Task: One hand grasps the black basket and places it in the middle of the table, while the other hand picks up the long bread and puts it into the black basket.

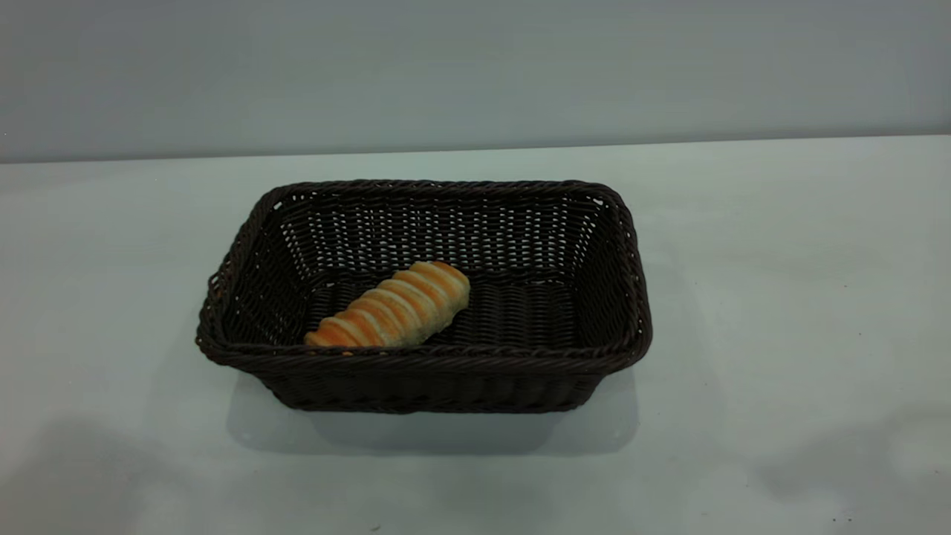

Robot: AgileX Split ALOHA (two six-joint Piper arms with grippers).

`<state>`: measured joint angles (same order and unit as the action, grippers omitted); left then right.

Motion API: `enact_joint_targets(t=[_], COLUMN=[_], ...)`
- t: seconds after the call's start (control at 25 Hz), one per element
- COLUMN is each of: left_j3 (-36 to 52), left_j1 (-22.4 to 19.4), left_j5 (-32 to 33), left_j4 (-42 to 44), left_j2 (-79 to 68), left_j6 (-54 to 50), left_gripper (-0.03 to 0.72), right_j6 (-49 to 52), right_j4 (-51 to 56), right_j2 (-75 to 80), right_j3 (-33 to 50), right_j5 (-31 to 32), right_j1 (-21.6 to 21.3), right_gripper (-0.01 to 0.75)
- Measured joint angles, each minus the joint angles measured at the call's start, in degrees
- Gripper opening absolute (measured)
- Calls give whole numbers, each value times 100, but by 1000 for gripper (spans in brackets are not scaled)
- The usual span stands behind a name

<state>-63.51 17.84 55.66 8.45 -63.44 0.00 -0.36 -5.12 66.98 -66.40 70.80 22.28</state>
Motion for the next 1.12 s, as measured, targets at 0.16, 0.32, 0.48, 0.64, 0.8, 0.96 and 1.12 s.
enact_joint_targets(t=[0.16,0.32,0.48,0.64,0.8,0.96,1.12], left_j3=[715,1436,2008,2505,2874,3049,3297], left_j1=[0,0,0,0,0,0,0], left_j5=[64,82,127,240,444,628,762], left_j4=[-76,-91,-96,-101,-112,-196,-244], left_j2=[997,1995,2895,3689,4456,5236,5906], left_j6=[-93,-104,-157,-357,-411,-410,-410], left_gripper=[567,567,567,567,567,567,567], right_j6=[0,0,0,0,0,0,-18], right_j4=[0,5,5,165,247,257,263], right_j2=[-602,-1401,-2286,-3179,-4030,-4854,-5571], right_j3=[507,1193,1989,2803,3485,3852,3927], right_j5=[8,13,-323,-696,-757,-718,-664], right_j1=[0,0,0,0,0,0,0], right_gripper=[509,509,509,509,509,509,509])
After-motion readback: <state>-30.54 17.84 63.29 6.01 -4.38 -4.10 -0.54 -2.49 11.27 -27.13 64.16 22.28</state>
